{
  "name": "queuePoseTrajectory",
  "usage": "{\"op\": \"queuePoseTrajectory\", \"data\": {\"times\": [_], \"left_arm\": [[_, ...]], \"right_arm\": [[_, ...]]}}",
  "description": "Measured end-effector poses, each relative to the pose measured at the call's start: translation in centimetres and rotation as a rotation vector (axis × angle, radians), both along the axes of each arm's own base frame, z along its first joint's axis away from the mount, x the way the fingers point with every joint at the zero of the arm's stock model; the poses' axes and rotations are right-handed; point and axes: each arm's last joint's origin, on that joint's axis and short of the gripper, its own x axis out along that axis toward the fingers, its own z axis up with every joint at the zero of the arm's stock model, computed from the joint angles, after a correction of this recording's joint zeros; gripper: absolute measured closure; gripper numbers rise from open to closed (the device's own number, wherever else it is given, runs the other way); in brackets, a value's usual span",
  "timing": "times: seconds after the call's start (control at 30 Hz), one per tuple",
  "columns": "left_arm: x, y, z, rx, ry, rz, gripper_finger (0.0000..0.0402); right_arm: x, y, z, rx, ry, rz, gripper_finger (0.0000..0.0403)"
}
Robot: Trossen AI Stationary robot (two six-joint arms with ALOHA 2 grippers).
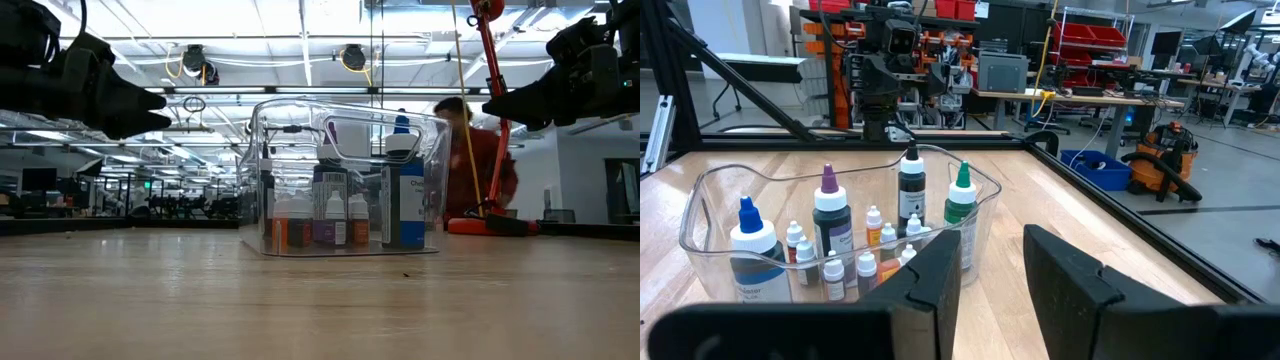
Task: Pick & Place food coloring
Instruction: Return to Home Position
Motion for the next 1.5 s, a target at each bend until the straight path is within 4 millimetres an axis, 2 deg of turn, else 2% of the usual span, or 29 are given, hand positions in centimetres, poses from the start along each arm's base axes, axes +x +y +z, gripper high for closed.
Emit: {"op": "queuePoseTrajectory", "data": {"times": [1.5], "left_arm": [[0.0, 0.0, 0.01, -0.001, -0.001, 0.001, 0.0023]], "right_arm": [[0.0, 0.0, 0.0, 0.0, 0.0, 0.0, 0.0303]]}}
